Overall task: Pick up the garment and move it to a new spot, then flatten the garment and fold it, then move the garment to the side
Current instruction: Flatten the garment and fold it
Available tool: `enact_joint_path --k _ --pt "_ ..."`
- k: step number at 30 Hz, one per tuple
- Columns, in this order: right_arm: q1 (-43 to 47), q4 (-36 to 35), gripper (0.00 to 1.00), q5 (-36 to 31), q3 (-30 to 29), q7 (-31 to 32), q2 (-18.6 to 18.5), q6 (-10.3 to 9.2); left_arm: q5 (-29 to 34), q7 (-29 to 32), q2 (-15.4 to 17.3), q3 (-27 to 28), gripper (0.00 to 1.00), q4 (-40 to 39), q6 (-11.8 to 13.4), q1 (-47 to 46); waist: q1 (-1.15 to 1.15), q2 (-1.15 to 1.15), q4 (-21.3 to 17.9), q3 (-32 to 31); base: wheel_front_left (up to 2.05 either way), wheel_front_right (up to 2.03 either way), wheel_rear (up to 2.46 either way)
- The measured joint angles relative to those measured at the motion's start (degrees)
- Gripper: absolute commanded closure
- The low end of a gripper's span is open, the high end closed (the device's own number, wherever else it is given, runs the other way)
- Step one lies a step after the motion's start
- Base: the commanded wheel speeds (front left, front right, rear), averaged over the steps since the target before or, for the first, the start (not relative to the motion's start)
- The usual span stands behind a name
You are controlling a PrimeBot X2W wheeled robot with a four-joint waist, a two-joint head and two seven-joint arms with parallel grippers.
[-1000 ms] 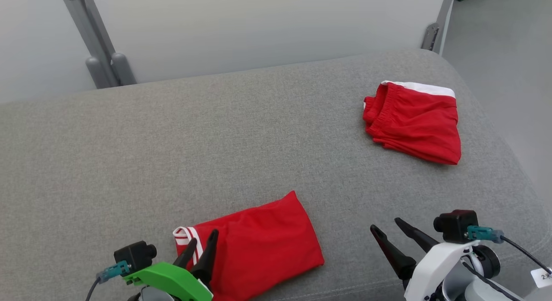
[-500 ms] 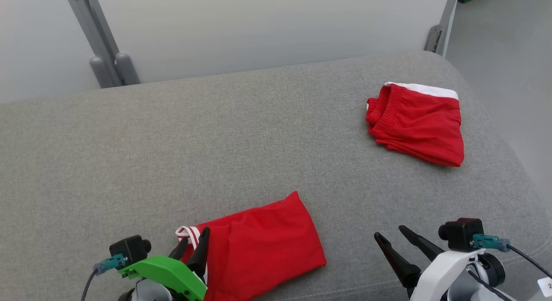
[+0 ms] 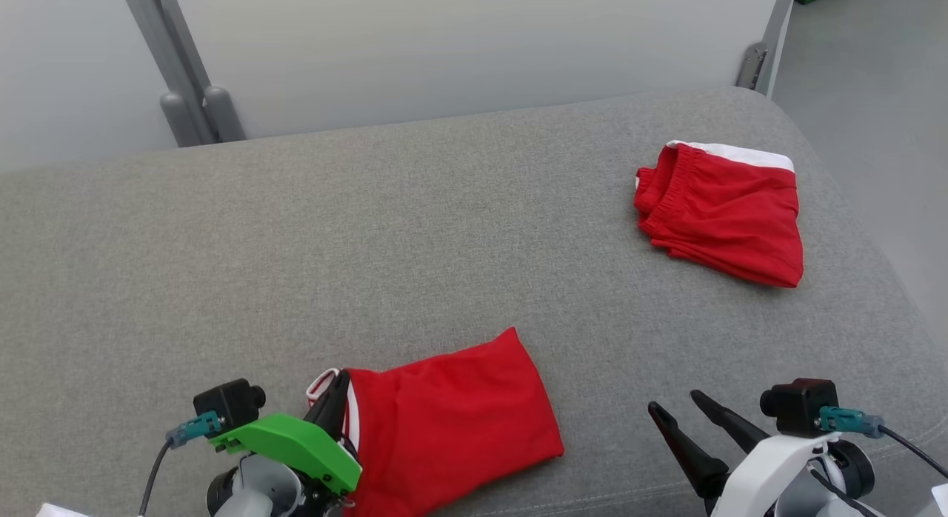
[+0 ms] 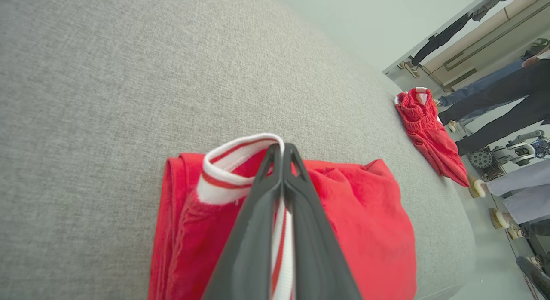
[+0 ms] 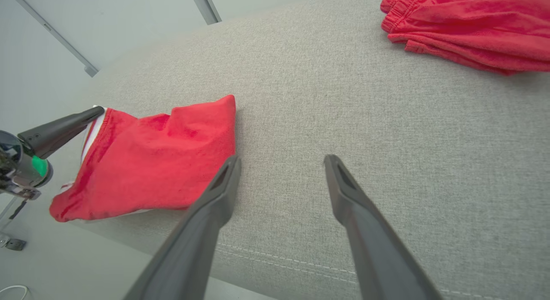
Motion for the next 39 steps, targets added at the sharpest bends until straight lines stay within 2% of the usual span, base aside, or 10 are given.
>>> enact_joint_path --k 13,28,31,32,35,37,39 --pt "1.02 0.03 0.0 0.0 -1.78 0.29 0.66 -0.02 0.63 -3.48 0.09 -0.02 1.0 0.53 -1.19 -2.48 0.0 0.0 1.09 0.16 0.0 0.0 0.0" --pt "2.21 0.6 0.0 -0.01 -3.37 0.81 1.2 -0.02 0.63 -3.57 1.46 -0.52 1.0 5.02 -1.34 -2.19 0.0 0.0 2.58 -0.1 0.0 0.0 0.0" --pt "2.21 0.73 0.0 0.08 -3.58 0.89 1.91 -0.02 0.63 -3.57 1.44 -0.77 0.8 5.8 -1.35 -1.35 0.0 0.0 2.79 -0.08 0.0 0.0 0.0" --pt "2.2 0.76 0.0 0.26 -3.6 1.05 2.18 -0.02 0.63 -3.57 1.4 -0.78 0.68 6.02 -1.35 -1.21 0.0 0.0 2.86 -0.07 0.0 0.0 0.0" --pt "2.07 0.97 0.0 2.46 -3.81 1.38 3.59 0.1 0.63 -3.58 1.36 -0.85 0.51 6.72 -1.36 -1.18 0.0 0.0 3.08 -0.05 0.0 0.0 0.0" --pt "1.8 1.26 0.0 3.79 -3.89 1.43 4.76 0.43 0.63 -3.87 1.36 -0.82 0.0 6.87 -1.36 -1.18 0.0 0.0 3.25 -0.04 0.0 0.0 0.0" --pt "1.62 1.8 0.0 4.59 -3.92 1.83 5.68 1.0 0.63 -4.13 1.33 -0.9 0.0 6.83 -1.42 -1.25 0.0 0.0 3.48 -0.05 0.0 0.0 0.0"
